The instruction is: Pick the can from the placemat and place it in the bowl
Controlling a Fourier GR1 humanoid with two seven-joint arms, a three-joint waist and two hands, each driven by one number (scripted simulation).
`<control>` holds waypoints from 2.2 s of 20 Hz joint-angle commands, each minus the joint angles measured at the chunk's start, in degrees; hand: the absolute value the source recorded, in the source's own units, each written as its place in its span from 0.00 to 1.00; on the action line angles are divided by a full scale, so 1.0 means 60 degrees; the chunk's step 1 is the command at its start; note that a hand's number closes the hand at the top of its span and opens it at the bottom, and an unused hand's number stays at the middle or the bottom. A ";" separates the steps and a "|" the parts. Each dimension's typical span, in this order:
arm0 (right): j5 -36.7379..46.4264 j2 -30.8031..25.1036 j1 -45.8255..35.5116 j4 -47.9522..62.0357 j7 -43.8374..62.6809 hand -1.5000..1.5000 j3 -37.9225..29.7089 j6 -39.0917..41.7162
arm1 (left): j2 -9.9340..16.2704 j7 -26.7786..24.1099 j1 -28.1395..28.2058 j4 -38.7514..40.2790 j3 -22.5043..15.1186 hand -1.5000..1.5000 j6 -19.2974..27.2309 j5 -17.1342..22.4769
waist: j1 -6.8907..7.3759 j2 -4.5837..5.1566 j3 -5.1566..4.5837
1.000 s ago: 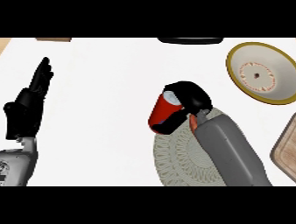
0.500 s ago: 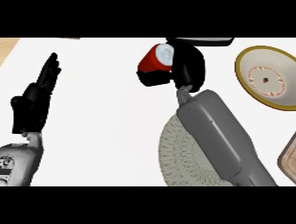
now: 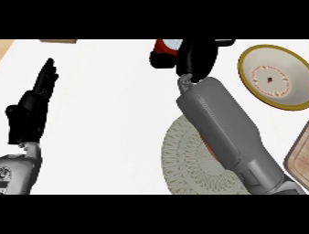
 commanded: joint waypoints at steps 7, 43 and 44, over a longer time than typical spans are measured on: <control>-0.0291 -0.1648 0.0434 0.0740 -0.1413 1.00 -0.1983 -0.1830 | -0.0209 0.0109 -0.0036 0.0038 0.0062 0.50 0.0126 -0.0123 | -0.0170 0.0043 0.0016; -0.5197 -0.4589 0.1508 0.5718 -1.1307 0.00 -0.7301 -0.2022 | -0.0256 -0.0414 -0.0396 0.0488 0.0360 0.50 -0.0227 -0.0179 | 0.0186 0.0233 0.0066; -0.5144 -0.4755 0.1197 0.6007 -1.1156 0.00 -0.7354 -0.2120 | -0.0227 0.0074 -0.0430 0.0063 0.0292 0.50 -0.0313 -0.0129 | 0.0311 0.0226 0.0067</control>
